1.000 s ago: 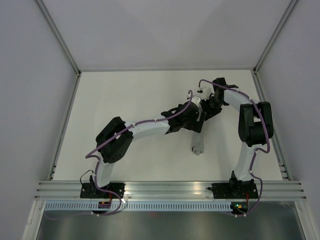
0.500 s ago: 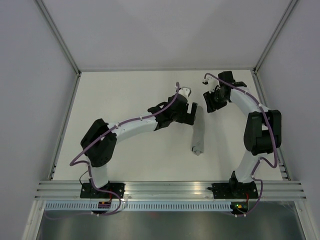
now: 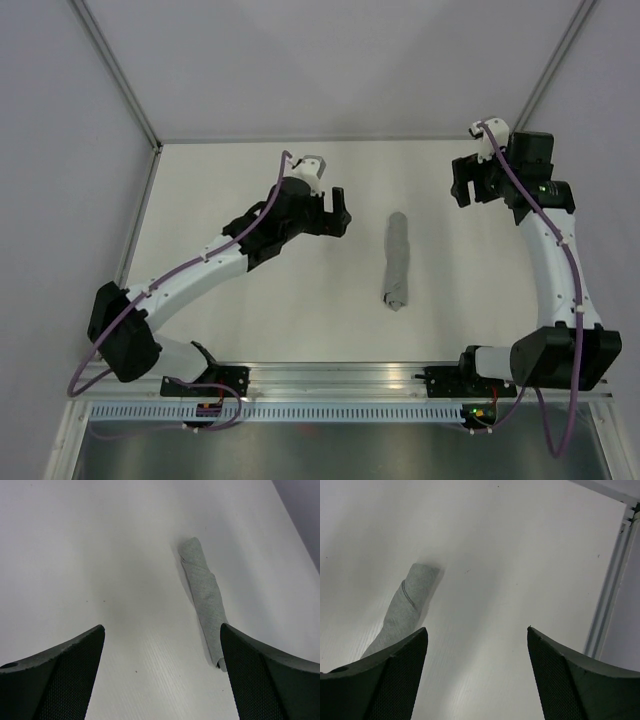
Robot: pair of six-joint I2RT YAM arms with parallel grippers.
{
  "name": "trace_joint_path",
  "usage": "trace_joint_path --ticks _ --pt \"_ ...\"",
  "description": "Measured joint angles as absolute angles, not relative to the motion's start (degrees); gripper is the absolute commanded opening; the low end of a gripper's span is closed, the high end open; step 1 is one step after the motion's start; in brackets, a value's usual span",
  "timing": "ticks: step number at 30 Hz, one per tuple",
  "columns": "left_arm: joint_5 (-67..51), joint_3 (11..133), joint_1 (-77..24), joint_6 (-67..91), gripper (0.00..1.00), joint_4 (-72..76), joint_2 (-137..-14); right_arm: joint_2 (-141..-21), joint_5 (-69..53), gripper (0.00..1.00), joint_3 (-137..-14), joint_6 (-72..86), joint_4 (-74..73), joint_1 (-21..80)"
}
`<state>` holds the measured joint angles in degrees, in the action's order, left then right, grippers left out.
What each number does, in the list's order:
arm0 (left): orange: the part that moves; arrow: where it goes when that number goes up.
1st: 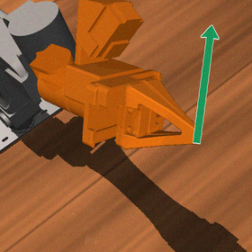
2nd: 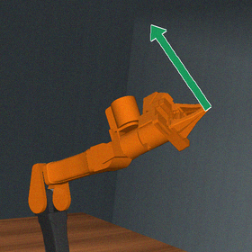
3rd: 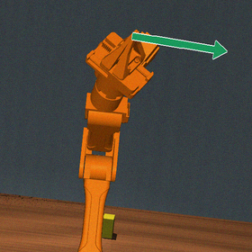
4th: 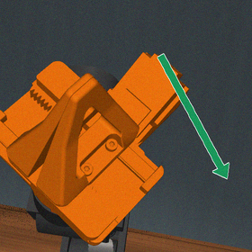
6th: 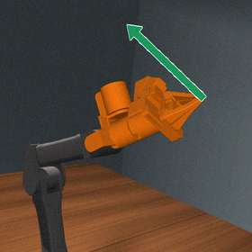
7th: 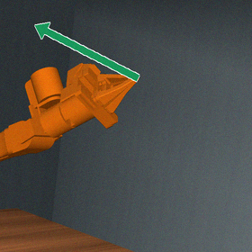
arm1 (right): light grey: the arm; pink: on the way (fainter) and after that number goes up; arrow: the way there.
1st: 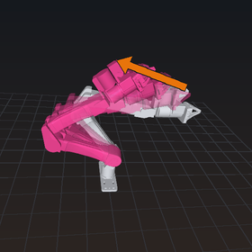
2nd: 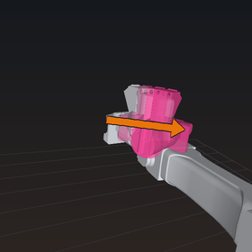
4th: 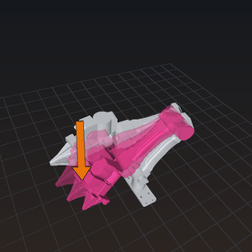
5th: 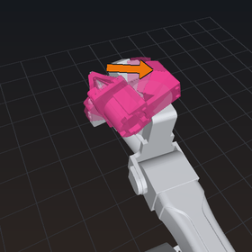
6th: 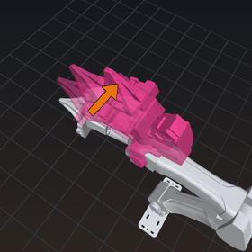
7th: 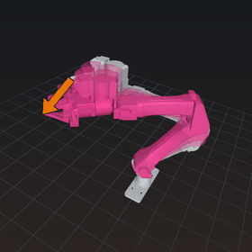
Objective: Fold the napkin, place the utensils inside, and roll it up
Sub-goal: Roll the napkin with the utensil
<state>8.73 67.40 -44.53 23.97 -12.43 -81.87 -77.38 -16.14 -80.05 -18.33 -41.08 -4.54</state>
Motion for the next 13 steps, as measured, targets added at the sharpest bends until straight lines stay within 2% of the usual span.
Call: trace_joint_path --ticks 6,11,13 --pt "7.14 63.83 -40.97 22.33 1.0 -14.76 -72.29 -68.49 -16.23 0.91 -73.49 -17.63 -40.69 -5.1" --pt "5.56 62.24 -39.55 21.34 1.0 -15.84 -69.17 -66.15 -16.21 0.93 -69.65 -17.02 -40.64 -5.15" --pt "4.84 61.93 -39.38 21.08 1.0 -16.62 -68.93 -65.89 -16.21 0.96 -68.93 -16.64 -40.49 -5.15"
